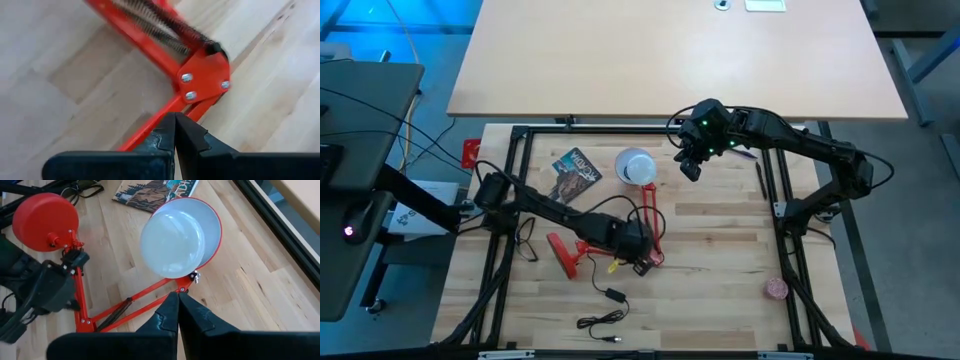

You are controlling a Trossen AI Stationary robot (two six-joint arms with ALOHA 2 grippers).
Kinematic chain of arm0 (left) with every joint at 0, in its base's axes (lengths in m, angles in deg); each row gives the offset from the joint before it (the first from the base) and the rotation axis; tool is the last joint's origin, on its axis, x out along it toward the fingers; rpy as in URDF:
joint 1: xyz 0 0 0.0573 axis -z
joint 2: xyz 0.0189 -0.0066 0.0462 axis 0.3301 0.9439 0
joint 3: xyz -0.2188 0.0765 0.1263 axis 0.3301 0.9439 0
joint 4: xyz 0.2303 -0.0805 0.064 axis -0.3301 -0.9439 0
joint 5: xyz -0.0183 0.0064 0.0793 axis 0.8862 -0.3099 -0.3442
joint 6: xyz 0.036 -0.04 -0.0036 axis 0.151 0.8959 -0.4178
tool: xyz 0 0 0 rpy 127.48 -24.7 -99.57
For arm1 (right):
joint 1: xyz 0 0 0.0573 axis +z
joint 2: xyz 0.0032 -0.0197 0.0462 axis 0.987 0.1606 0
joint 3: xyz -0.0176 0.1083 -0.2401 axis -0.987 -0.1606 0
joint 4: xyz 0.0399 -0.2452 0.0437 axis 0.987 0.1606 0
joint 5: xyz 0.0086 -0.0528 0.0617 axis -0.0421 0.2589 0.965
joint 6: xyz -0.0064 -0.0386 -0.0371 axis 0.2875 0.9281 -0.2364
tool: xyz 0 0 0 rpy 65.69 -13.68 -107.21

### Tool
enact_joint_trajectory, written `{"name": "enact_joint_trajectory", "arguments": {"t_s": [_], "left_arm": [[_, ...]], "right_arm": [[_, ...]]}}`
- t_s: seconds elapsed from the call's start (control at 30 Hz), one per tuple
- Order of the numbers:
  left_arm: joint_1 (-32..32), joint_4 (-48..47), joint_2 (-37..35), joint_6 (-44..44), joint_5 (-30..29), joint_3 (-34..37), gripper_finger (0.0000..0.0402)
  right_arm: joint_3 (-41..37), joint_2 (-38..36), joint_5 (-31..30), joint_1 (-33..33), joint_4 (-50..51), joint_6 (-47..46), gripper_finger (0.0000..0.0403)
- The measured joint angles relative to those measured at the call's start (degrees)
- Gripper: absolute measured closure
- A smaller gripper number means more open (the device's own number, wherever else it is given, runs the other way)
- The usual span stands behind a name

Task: Screw lightbulb
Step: Insert the lightbulb into the red lamp

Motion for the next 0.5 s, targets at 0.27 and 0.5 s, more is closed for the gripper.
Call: {"name": "enact_joint_trajectory", "arguments": {"t_s": [0.27, 0.5], "left_arm": [[1.4, -5.52, -0.24, -4.25, -0.07, 0.61, 0.0402], [5.74, -10.44, -0.56, -13.37, 2.58, 0.92, 0.0402]], "right_arm": [[0.0, -0.01, 0.01, -0.02, 0.0, -0.34, 0.0403], [0.0, 0.02, 0.01, -0.01, 0.21, -0.8, 0.0403]]}}
